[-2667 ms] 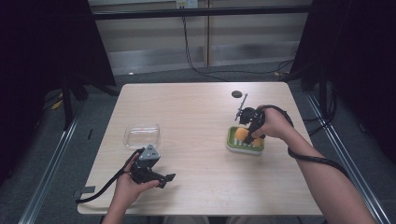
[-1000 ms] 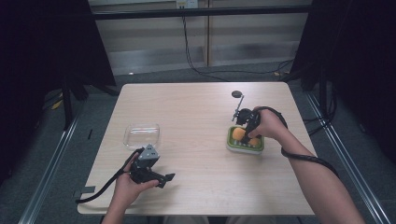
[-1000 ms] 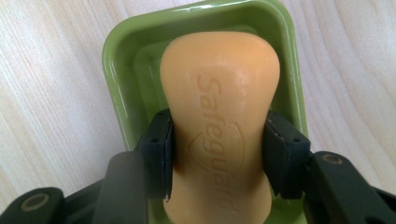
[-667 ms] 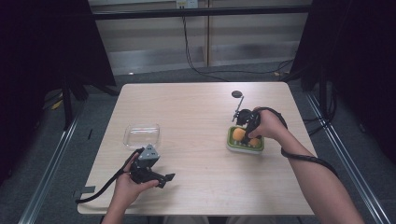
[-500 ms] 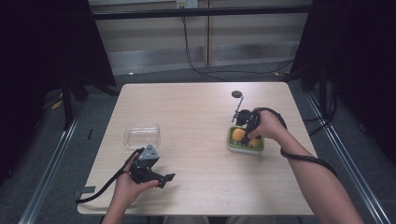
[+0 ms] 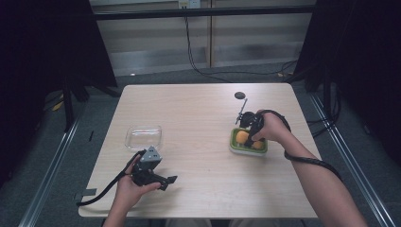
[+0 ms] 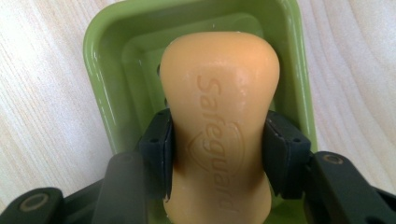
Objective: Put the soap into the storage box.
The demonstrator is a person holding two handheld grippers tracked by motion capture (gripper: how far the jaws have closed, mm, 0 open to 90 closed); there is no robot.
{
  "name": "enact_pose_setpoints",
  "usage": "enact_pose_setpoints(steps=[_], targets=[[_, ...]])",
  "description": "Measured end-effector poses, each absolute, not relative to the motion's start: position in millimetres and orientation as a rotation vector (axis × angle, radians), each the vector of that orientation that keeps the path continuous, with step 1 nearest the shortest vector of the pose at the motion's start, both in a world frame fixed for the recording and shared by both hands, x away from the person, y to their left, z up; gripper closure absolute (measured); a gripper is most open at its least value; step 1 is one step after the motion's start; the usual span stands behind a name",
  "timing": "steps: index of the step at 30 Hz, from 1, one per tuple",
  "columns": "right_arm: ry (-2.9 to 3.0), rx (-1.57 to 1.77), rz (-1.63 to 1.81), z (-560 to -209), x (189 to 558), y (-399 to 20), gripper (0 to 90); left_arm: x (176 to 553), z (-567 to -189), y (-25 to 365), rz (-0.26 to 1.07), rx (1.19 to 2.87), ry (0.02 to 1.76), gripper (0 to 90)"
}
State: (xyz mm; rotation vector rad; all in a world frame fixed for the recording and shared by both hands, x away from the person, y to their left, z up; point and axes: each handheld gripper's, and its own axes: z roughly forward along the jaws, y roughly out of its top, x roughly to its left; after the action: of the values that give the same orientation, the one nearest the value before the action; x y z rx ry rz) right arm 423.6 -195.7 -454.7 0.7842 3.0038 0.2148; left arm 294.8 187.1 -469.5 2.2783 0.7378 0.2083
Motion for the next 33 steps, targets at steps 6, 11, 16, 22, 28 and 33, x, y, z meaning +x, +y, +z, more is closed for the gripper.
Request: enact_pose_setpoints(steps=[6, 11, 16, 22, 28, 33], targets=[[3.004, 0.778, 0.203, -456.0, 423.2, -195.4, 49.7, 295.2, -469.6, 187.2, 0.211, 2.280, 0.734, 7.4], [2.997, 0.789, 0.214, -452.9, 423.8, -196.5, 49.1, 294.6, -468.9, 187.2, 0.211, 2.277, 0.742, 7.4], [2.989, 0.808, 0.238, -447.9, 424.2, -198.3, 41.3, 294.9, -469.6, 186.9, 0.214, 2.262, 0.736, 7.5], [2.988, 0.808, 0.246, -445.0, 422.0, -200.4, 36.1, 293.0, -469.4, 186.2, 0.219, 2.261, 0.748, 7.5], [2.956, 0.831, 0.280, -439.1, 419.2, -203.9, 31.3, 293.9, -468.2, 186.9, 0.225, 2.270, 0.727, 7.5], [2.935, 0.844, 0.307, -431.1, 414.3, -208.2, 27.5, 292.0, -469.5, 185.0, 0.213, 2.253, 0.746, 7.5]])
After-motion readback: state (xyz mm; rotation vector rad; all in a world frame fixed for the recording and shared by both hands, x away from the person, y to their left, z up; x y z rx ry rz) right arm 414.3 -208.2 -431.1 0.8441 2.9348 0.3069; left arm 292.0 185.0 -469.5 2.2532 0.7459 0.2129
